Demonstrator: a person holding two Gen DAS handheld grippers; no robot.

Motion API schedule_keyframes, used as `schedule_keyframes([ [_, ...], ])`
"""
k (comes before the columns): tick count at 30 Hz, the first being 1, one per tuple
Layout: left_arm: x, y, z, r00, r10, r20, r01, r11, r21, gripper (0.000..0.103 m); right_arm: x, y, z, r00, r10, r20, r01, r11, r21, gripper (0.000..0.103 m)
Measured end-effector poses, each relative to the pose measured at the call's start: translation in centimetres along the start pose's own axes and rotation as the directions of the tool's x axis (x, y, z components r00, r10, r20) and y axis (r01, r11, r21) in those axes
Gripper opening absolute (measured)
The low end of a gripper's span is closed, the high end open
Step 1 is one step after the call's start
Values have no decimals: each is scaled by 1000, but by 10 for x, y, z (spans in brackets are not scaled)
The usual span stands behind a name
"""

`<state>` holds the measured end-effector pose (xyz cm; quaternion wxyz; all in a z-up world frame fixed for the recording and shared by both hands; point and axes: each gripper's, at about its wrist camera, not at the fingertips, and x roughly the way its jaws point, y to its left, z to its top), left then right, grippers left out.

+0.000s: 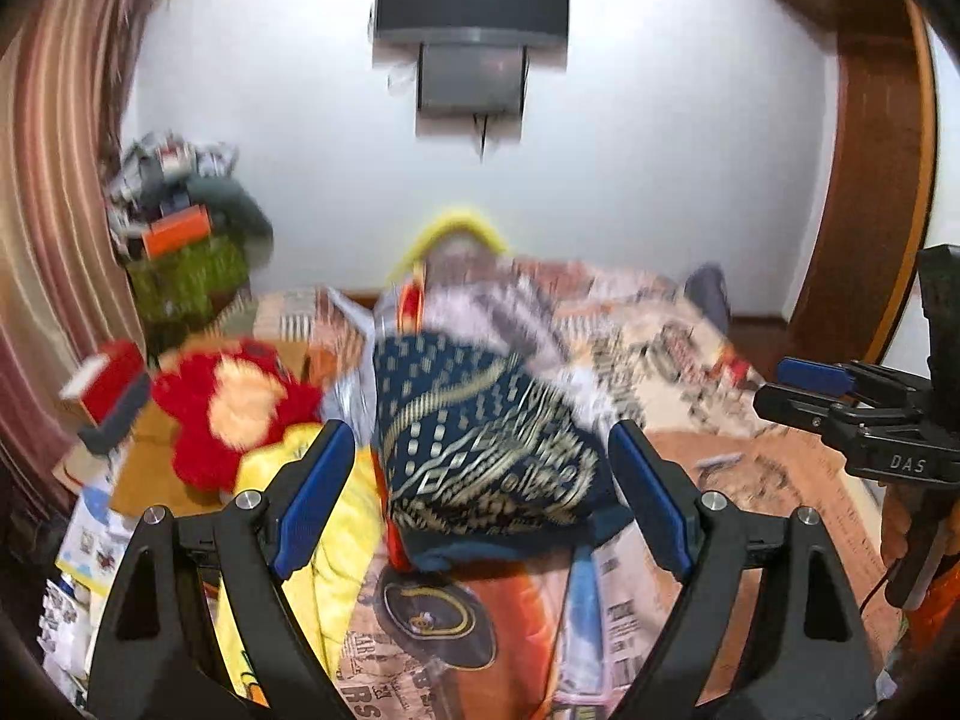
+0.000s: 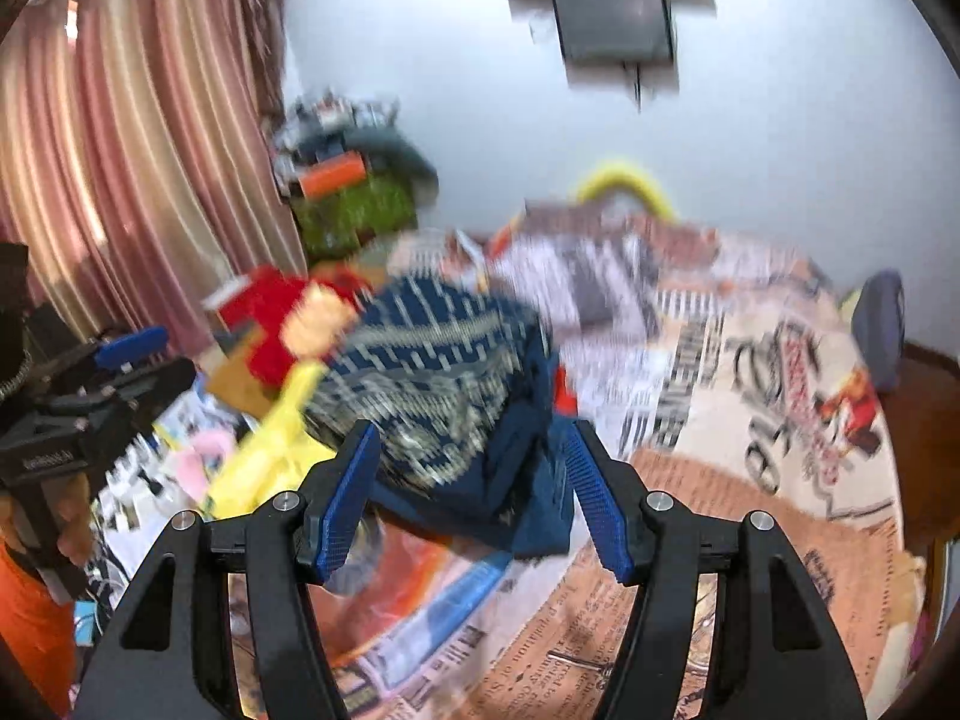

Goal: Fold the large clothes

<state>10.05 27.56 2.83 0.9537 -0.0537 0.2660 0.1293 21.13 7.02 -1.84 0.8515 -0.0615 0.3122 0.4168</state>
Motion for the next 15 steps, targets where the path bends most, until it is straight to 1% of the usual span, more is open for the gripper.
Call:
schedule_keyframes([
  [2, -32, -10, 4, 997, 4, 75, -4, 1000, 5, 87, -31, 11, 6, 996, -4, 89, 6, 1000, -24, 60],
  [4, -61, -20, 6, 989, 8, 146, -9, 1000, 9, 86, -59, 23, 6, 985, -7, 171, 15, 999, -42, 60],
  [6, -87, -30, 5, 977, 19, 214, -22, 1000, 12, 86, -83, 34, 5, 969, -4, 245, 17, 998, -53, 60],
  [8, -114, -41, 1, 960, 27, 279, -33, 999, 15, 86, -105, 42, 0, 950, -1, 313, 17, 999, -49, 60],
  [11, -141, -54, -9, 935, 48, 351, -56, 998, 14, 86, -128, 53, -11, 924, -15, 382, 33, 999, -41, 60],
  [13, -153, -61, -17, 922, 65, 382, -76, 997, 13, 86, -137, 62, -19, 908, -33, 417, 55, 998, -41, 60],
  [15, -162, -66, -24, 914, 72, 400, -80, 997, 3, 87, -140, 68, -23, 899, -54, 435, 81, 996, -43, 61],
])
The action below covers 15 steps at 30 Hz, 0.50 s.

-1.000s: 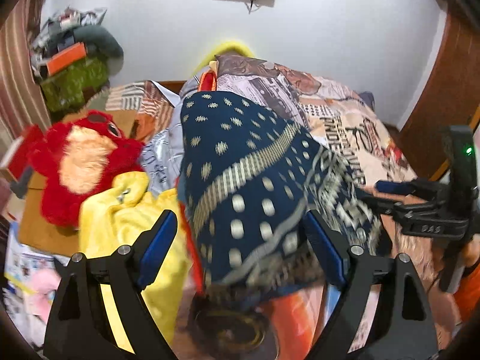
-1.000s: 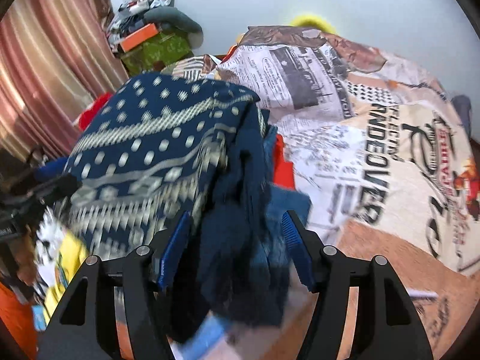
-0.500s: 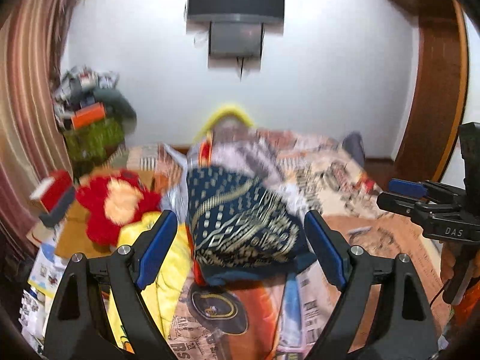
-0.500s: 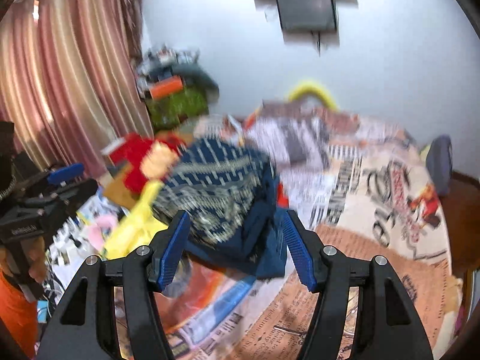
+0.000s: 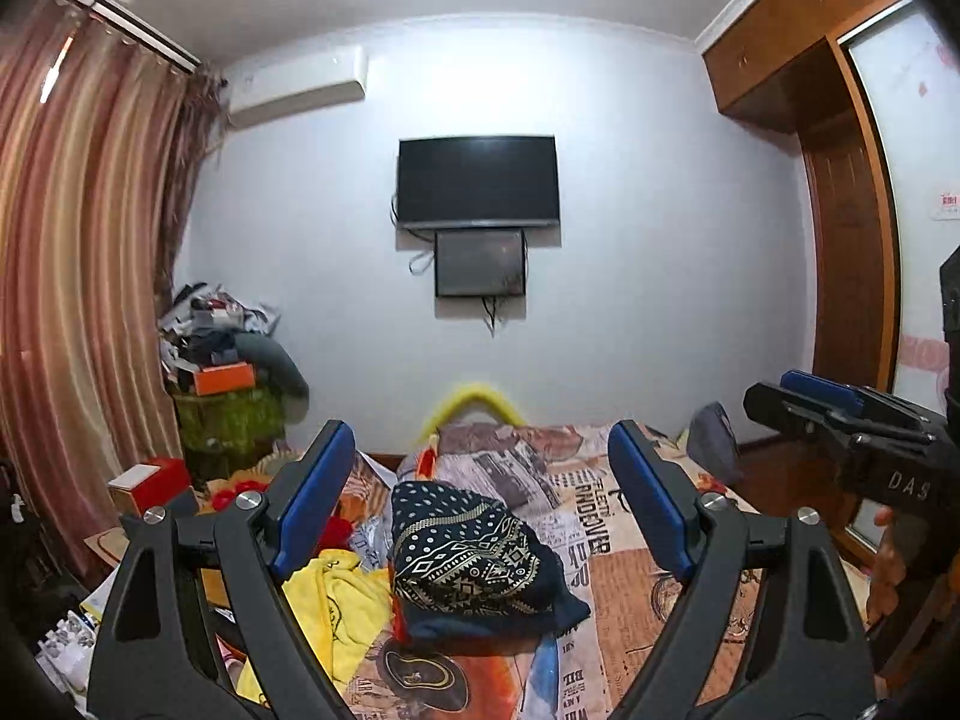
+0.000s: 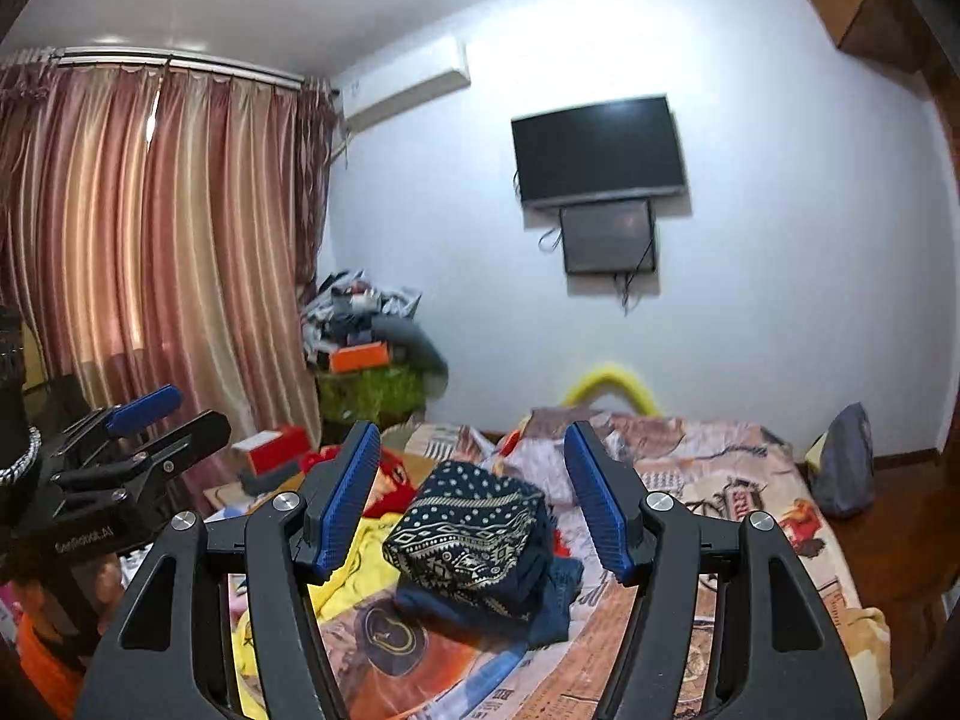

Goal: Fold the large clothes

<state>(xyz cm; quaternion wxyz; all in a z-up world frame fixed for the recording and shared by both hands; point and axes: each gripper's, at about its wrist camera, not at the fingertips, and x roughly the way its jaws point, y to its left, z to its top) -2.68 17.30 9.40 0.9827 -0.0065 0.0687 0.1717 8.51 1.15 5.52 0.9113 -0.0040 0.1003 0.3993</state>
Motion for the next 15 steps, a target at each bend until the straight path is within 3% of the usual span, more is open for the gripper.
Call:
schedule_keyframes([
  [3, -9, -2, -7, 1000, -7, 2, 7, 1000, -26, 88, -4, 7, -6, 999, -33, 17, 33, 999, -17, 67],
  [7, -6, -4, -17, 1000, 16, -14, -16, 999, -33, 95, -5, 12, -12, 997, -78, 28, 78, 997, -1, 89],
  [10, -3, -4, -24, 999, 20, -41, -21, 999, -43, 100, -3, 12, -17, 996, -91, 7, 91, 995, 28, 99],
  [15, -1, -4, -31, 998, 36, -56, -38, 998, -40, 102, -1, 11, -20, 990, -138, -23, 138, 990, 5, 102],
])
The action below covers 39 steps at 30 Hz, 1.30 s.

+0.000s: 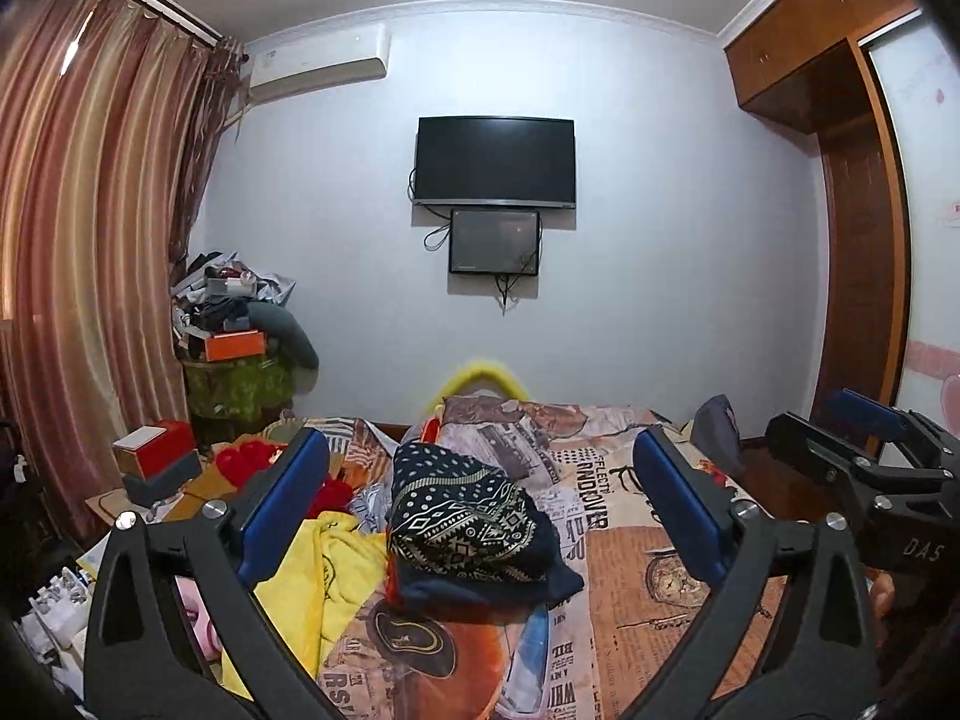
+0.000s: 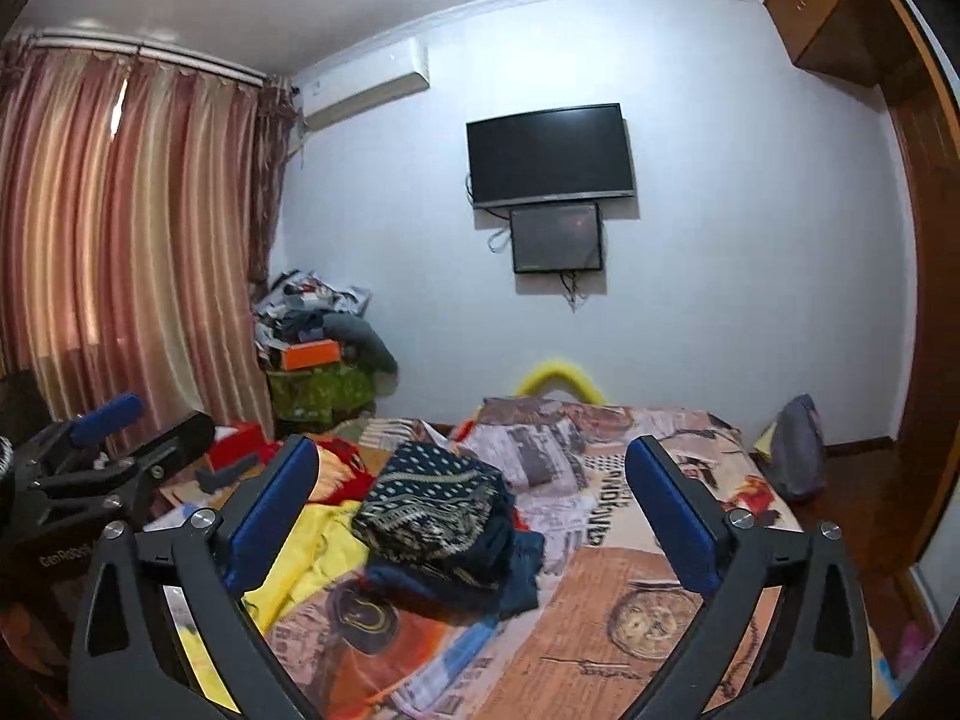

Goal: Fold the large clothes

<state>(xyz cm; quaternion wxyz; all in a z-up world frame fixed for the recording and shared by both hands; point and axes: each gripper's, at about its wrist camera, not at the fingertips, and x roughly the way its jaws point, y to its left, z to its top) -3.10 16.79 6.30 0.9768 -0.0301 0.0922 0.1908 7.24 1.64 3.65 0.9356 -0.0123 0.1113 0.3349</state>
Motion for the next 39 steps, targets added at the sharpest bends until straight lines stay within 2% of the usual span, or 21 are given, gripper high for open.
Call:
schedule_keyframes([
  [11, 8, 3, -9, 999, -6, -36, 5, 1000, -12, 102, -2, -6, -11, 1000, -6, -26, 7, 1000, 14, 102],
  [39, 29, 6, -12, 996, -13, -83, 11, 999, -30, 103, 1, -14, -10, 998, -1, -65, 3, 999, 33, 102],
])
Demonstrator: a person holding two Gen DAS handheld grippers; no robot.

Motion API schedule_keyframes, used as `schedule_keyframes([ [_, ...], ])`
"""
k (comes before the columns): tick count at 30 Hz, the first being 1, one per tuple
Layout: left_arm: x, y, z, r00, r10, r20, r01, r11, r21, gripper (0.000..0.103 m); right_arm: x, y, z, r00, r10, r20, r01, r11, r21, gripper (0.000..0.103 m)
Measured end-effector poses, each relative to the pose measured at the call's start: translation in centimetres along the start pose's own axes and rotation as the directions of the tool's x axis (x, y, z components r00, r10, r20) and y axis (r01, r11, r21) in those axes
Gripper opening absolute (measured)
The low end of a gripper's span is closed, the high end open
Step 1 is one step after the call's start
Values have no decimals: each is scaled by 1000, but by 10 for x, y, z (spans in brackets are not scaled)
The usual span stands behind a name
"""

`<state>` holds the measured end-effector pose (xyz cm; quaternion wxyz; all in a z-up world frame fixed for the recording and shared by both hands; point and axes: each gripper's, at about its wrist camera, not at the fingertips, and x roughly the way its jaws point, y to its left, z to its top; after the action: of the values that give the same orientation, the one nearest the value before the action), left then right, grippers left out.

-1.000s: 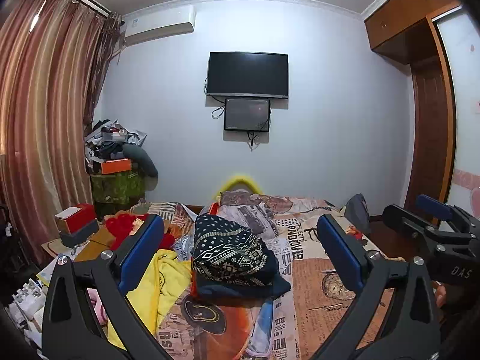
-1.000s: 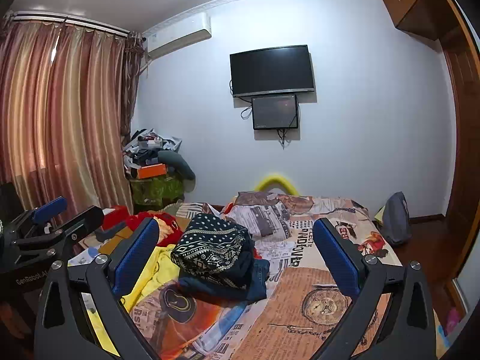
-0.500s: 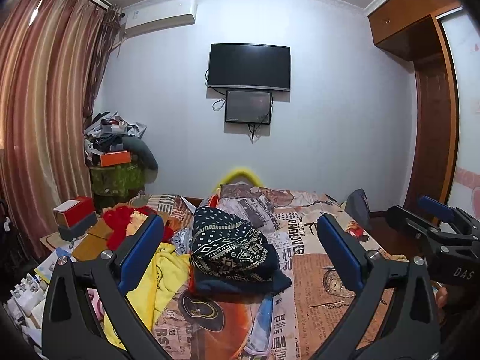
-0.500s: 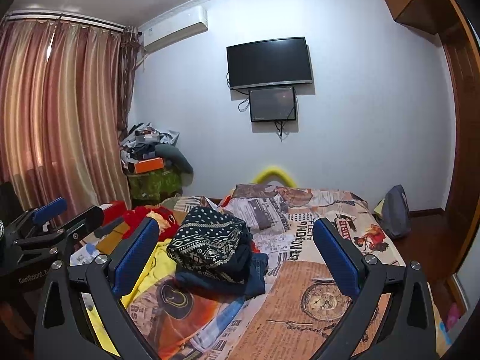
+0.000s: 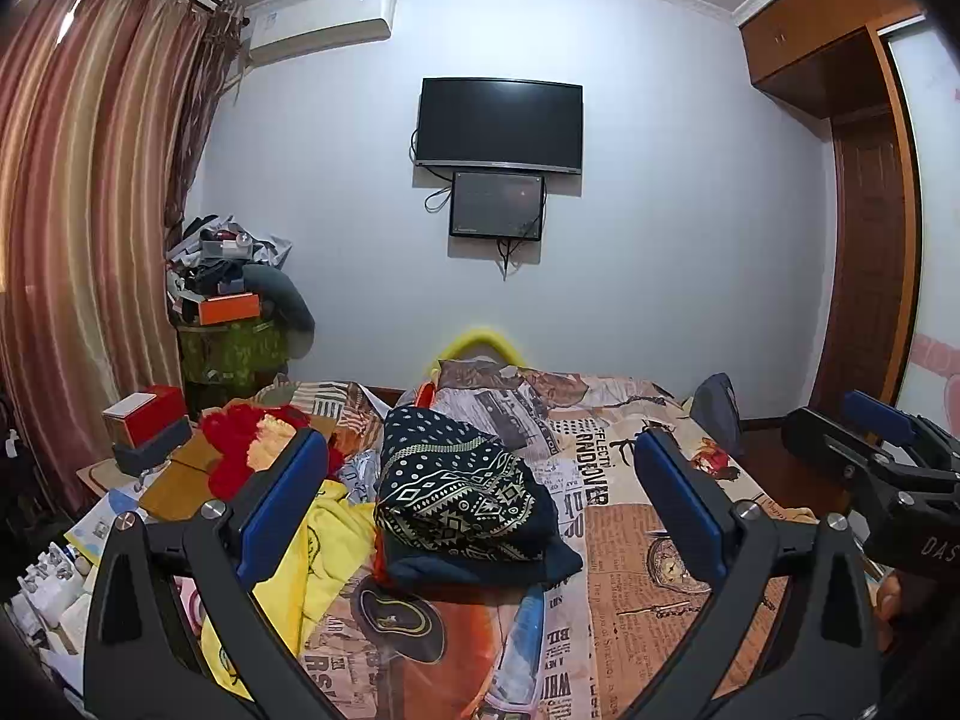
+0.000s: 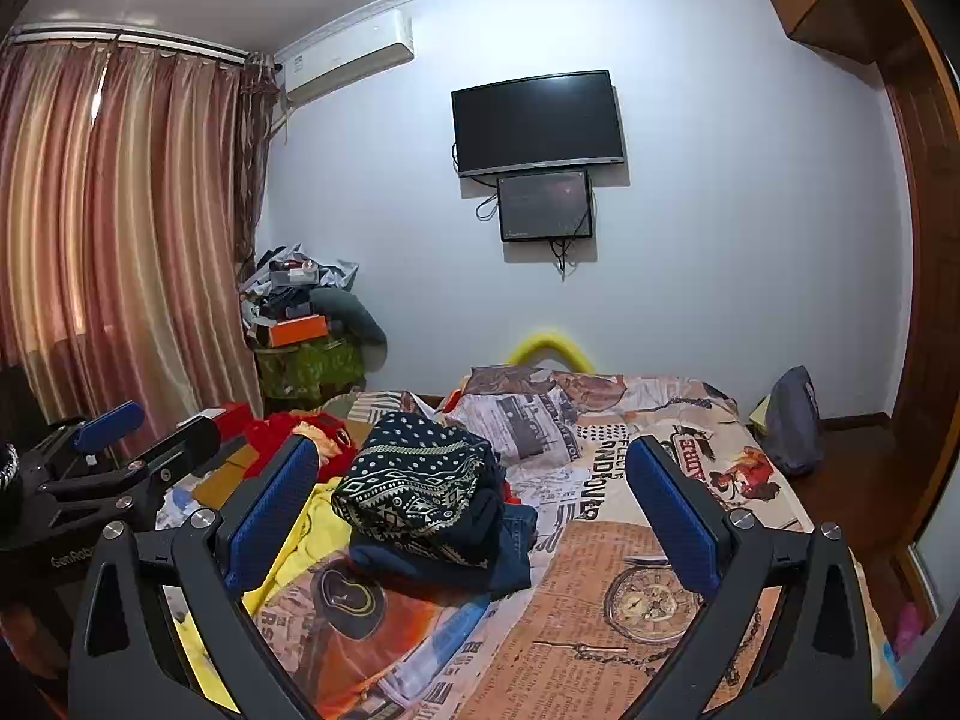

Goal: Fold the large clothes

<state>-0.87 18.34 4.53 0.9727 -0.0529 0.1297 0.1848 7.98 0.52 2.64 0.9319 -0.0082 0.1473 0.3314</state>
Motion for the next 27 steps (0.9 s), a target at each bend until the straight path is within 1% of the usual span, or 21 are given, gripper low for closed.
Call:
schedule_keyframes([
  [8, 8, 2, -1, 1000, -10, -21, 9, 1000, -10, 102, 1, -2, 1, 1000, 0, -3, 0, 1000, 2, 102],
  [14, 11, 3, 0, 999, -36, -32, 35, 999, -16, 102, 1, -2, 1, 1000, 1, -3, -1, 1000, 2, 102],
  [27, 7, -1, -1, 999, -40, -24, 40, 999, -14, 102, 1, -1, 3, 1000, -3, 7, 3, 1000, 3, 102],
])
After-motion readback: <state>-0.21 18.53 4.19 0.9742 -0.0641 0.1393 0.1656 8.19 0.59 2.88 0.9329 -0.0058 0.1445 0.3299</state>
